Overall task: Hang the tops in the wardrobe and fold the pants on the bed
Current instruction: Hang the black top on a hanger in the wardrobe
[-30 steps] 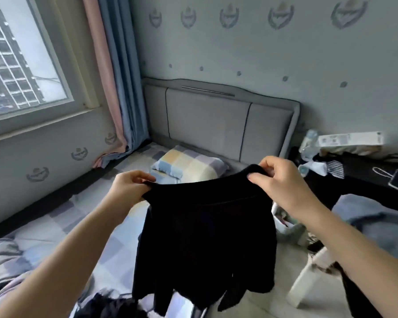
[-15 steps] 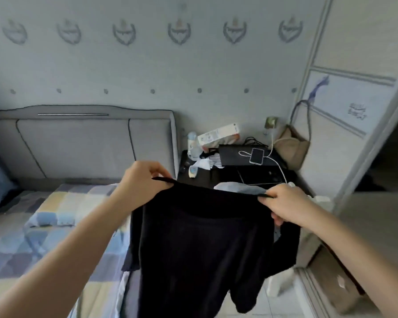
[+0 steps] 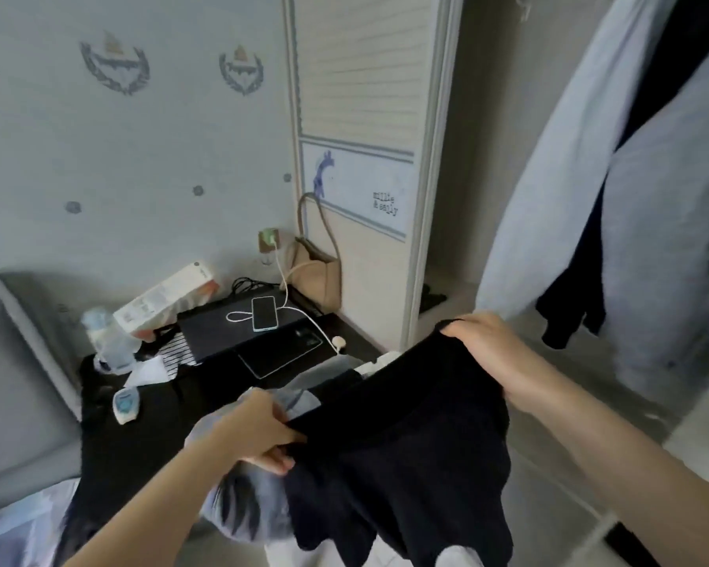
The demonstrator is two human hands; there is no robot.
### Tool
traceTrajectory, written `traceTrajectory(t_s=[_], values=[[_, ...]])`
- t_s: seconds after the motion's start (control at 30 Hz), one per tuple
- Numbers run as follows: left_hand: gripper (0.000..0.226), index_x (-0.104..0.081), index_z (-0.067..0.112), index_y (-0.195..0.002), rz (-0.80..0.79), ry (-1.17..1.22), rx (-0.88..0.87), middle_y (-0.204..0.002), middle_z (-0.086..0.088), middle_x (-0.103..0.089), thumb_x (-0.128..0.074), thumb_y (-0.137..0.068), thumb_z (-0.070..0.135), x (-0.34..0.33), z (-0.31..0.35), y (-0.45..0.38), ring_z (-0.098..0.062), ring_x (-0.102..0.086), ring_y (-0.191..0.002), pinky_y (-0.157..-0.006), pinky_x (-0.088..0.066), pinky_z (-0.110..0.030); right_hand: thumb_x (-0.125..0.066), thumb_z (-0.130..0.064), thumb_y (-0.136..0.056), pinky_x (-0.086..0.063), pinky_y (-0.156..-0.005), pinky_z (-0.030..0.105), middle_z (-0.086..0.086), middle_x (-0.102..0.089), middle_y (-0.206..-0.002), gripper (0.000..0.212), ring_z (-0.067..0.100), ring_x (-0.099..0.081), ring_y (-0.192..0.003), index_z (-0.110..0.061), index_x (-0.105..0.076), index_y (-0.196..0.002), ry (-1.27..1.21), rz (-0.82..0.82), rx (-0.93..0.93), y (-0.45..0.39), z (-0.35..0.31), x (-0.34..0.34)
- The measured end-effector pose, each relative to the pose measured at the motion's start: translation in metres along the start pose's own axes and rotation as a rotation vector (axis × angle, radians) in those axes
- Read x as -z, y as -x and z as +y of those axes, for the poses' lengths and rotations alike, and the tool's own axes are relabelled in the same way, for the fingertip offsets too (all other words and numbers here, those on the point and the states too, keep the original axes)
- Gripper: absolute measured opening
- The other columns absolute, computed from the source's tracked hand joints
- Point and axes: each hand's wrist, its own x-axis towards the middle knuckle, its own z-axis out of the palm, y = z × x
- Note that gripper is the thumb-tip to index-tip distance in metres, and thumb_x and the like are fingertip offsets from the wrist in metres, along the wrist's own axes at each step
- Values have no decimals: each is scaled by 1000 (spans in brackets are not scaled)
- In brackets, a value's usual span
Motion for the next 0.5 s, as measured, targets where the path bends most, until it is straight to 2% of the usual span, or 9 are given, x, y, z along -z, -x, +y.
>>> traceTrajectory(t_s=[0.07, 0.13, 0.17, 0.23, 0.3, 0.4, 0.5], values=[[24, -58, -4, -112, -156, 395, -67, -73, -16, -73, -65, -91, 4, 2, 29, -30, -22, -73, -67, -67, -61, -34, -54, -19, -84, -39, -68, 33, 12, -57, -71, 31, 26, -59, -72, 12, -58, -85, 17, 158, 28, -13, -4, 16], [30, -51, 0, -122, -242, 697, -126, -83, -16, -73, -60, -93, -1, 6, 59, -47, -27, -74, -68, -58, -60, -35, -54, -25, -80, -42, -66, 36, 17, -57, -70, 37, 29, -62, -71, 11, -57, -84, 70, 290, 53, -21, -14, 32], [25, -49, 4, -117, -282, 788, -153, -86, -14, -73, -56, -94, -2, 10, 77, -58, -29, -74, -69, -57, -61, -36, -54, -30, -77, -46, -66, 40, 22, -58, -71, 41, 33, -64, -72, 11, -57, -84, 93, 369, 61, -27, -19, 42], [11, -54, 2, -107, -339, 895, -195, -83, -16, -74, -53, -96, 0, 15, 108, -74, -30, -74, -72, -61, -62, -37, -52, -34, -75, -49, -68, 47, 32, -59, -80, 45, 42, -63, -77, 11, -55, -83, 153, 504, 81, -33, -29, 59], [12, -59, -1, -106, -412, 999, -212, -81, -25, -72, -54, -95, 2, 25, 136, -88, -31, -74, -74, -61, -62, -36, -55, -27, -84, -41, -61, 40, 33, -56, -79, 40, 43, -59, -75, 13, -54, -79, 239, 618, 102, -36, -35, 74], [19, -63, -2, -103, -560, 1090, -191, -90, -28, -71, -64, -84, -1, 40, 172, -108, -30, -74, -75, -58, -61, -34, -56, -20, -88, -34, -55, 28, 20, -54, -64, 33, 27, -54, -63, 6, -54, -68, 347, 765, 88, -39, -38, 93], [29, -66, 0, -100, -698, 1032, -209, -91, -22, -73, -69, -71, 2, 50, 197, -118, -25, -74, -76, -59, -61, -32, -58, -20, -88, -34, -56, 26, 18, -58, -66, 31, 23, -53, -64, 5, -57, -70, 417, 860, 96, -42, -33, 106]])
